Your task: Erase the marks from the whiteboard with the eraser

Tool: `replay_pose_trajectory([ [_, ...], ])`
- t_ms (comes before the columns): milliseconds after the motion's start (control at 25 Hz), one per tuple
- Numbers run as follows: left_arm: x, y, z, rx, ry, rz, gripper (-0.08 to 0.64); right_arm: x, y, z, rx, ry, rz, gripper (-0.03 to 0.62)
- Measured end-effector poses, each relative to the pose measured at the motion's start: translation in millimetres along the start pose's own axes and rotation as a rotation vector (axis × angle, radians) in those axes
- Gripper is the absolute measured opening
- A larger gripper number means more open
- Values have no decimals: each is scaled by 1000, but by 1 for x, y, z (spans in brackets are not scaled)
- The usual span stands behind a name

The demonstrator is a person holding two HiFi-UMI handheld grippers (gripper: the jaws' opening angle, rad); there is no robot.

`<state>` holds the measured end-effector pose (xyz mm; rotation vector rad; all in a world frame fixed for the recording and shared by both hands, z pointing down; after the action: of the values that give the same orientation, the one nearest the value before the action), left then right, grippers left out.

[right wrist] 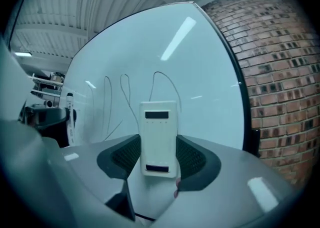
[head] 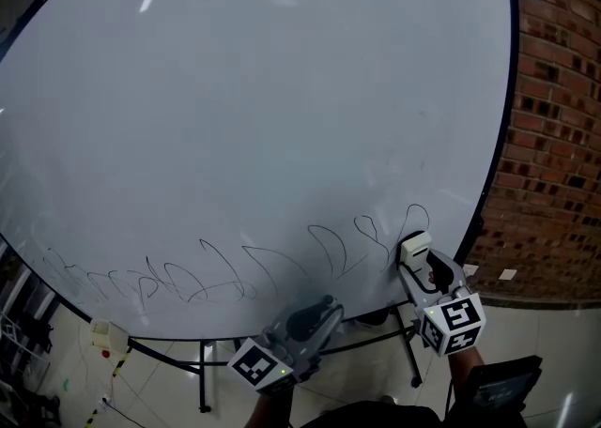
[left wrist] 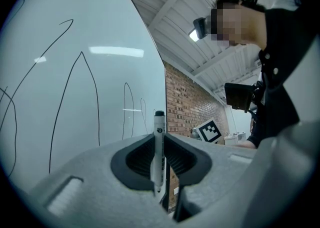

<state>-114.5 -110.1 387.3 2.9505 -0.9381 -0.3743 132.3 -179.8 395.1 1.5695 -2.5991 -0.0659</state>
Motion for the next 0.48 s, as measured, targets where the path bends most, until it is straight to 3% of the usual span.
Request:
replay_pose_trajectory([
  [240, 6, -1, 3, 7, -6, -15, 63, 2, 4, 0, -27, 5, 38, 227],
  [480, 8, -2, 6, 23, -3, -19, 63, -16, -54, 18, 32, -51, -75, 227],
])
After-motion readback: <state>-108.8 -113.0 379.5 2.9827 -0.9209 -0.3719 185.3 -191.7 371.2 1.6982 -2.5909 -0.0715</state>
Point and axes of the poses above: the fingertips, and each gripper's own axes: x forward along the fingers, y to its left, z out of its top, the point moved 9 cm from there along -x, backward along the fingers, and after that the axes turned 4 degrees about -x, right-handed, at the moved point
